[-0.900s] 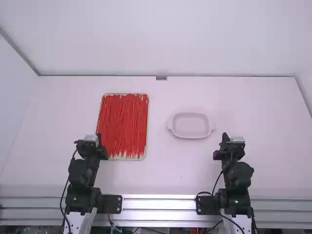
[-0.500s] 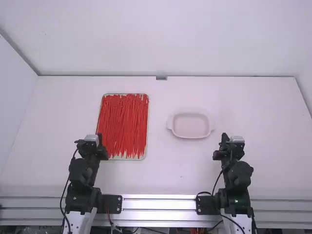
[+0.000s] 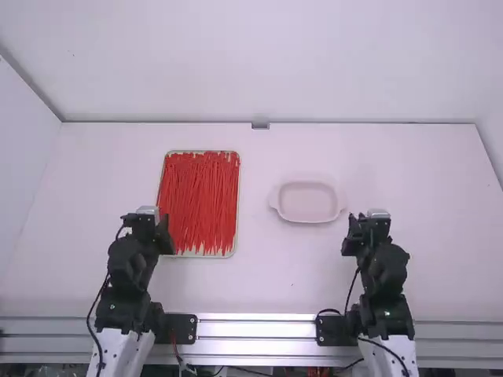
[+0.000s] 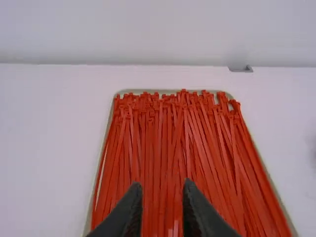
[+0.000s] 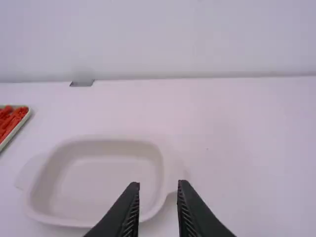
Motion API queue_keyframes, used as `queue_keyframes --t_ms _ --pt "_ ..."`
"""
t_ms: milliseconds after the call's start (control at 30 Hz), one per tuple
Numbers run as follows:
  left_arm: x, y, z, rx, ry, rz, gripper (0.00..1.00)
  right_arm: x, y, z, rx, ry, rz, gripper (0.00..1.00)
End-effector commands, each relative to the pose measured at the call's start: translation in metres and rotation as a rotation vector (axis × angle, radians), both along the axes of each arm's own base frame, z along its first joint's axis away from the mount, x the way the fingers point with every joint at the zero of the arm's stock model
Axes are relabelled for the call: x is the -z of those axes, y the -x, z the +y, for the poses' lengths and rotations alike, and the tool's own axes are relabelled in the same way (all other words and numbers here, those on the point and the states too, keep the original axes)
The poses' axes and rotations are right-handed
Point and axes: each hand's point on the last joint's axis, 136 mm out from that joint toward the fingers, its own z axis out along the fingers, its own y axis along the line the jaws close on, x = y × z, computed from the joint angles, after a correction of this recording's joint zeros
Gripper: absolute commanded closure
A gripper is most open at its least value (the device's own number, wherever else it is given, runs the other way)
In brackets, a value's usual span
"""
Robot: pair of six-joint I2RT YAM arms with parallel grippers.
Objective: Fasten the cable tie
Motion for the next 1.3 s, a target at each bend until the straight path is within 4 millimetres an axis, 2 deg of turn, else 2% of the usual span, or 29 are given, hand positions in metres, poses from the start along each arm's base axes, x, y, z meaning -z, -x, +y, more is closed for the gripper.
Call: queue_keyframes --t_ms 0,533,867,1267 --pt "-0.014 -0.005 -0.003 0.007 0.035 0.016 0.73 -0.017 -0.005 0.007 -0.025 -0.021 0.009 0.73" --pt "-0.016 -0.04 -0.021 0.092 0.11 0.315 0.42 -0.022 -0.033 0.044 -0.148 -0.046 0.251 0.42" --pt "-0.024 -0.069 -0.027 0.117 0.15 0.519 0.23 -0.015 -0.044 0.069 -0.169 -0.117 0.501 0.23" --pt "-0.016 -0.105 -0.028 0.129 0.154 0.625 0.07 -0.002 -0.058 0.089 -0.192 -0.123 0.666 0.07"
